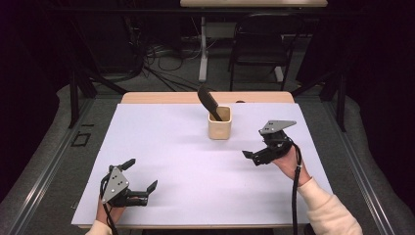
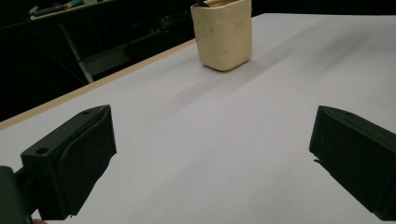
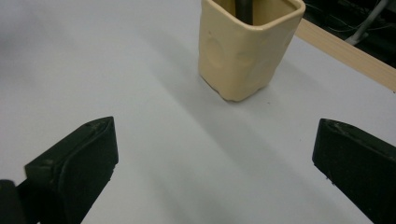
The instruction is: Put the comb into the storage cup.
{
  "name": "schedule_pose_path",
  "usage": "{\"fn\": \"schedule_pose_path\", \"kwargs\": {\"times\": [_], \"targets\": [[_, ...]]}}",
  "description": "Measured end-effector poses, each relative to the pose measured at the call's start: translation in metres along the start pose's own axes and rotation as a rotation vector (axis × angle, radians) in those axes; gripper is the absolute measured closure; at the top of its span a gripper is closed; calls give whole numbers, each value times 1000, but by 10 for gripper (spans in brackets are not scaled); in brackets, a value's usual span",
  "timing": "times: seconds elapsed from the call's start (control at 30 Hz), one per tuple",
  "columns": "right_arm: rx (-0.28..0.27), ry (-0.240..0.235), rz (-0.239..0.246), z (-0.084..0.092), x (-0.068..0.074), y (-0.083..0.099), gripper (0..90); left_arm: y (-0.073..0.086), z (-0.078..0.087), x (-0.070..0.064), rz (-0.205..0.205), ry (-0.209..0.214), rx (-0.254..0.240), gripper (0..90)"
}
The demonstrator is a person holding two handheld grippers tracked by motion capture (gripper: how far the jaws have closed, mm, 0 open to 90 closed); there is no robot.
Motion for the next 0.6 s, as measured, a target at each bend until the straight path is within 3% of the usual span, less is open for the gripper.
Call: {"fn": "schedule_pose_path", "kwargs": {"times": [0.6], "targets": [[5, 15, -12, 20, 26, 27, 0, 0, 0, 0, -1, -2, 3, 5]]}}
Point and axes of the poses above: each handheld gripper's, and its own axes: z roughly backward along the jaws, y roughly out of its underside, x roughly to its left, the point moved 1 cm from there along -z, roughly forward along the jaws, and after that the axes turned 15 degrees about z, right-handed, at the moved point
